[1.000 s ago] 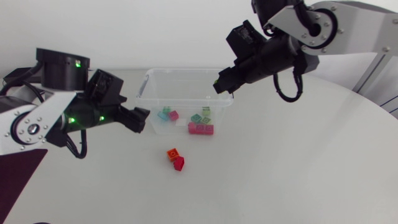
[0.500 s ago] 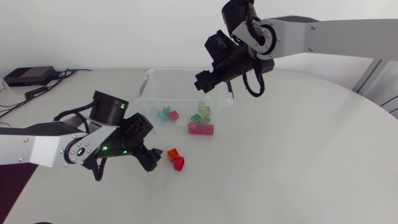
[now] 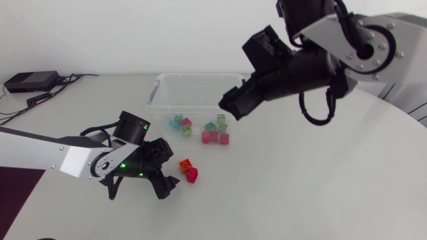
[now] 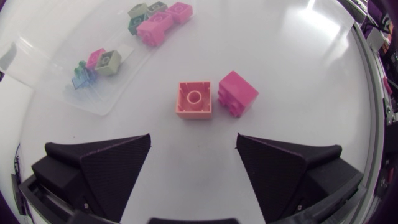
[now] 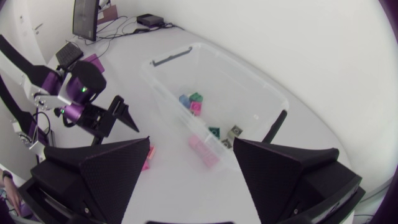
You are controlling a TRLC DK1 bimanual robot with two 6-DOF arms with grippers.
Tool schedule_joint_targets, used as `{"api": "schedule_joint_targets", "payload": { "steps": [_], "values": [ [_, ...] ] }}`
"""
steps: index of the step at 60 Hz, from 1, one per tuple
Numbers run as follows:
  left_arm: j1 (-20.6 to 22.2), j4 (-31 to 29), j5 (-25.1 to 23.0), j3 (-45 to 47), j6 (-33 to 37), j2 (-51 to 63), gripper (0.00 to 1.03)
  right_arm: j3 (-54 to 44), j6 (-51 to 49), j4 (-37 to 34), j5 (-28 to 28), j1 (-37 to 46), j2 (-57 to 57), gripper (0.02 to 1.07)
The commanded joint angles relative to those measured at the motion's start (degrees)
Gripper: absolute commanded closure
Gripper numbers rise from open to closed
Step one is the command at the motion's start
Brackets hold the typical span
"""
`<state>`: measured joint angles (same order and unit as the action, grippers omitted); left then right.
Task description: Pick up the duplo bricks and place them in the container
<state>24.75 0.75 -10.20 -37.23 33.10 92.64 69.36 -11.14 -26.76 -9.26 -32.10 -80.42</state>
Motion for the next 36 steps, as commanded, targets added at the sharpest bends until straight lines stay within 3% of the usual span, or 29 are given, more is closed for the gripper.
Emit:
{"api": "schedule_joint_targets", "payload": {
  "steps": [1,15,36],
  "values": [
    [-0.50,0.04,-0.97,-1.97,2.05,2.11,0.07,-5.55,-1.17,0.66,-0.94,-0.60,2.64,0.09],
    [-0.50,0.92,-1.14,-5.22,2.49,5.18,0.07,-15.31,-2.75,2.33,-3.40,-1.04,5.01,0.09],
    [0.65,1.09,-1.23,-9.61,2.32,9.40,0.13,-21.02,-4.68,4.79,-4.72,-6.05,2.73,0.09]
  ]
}}
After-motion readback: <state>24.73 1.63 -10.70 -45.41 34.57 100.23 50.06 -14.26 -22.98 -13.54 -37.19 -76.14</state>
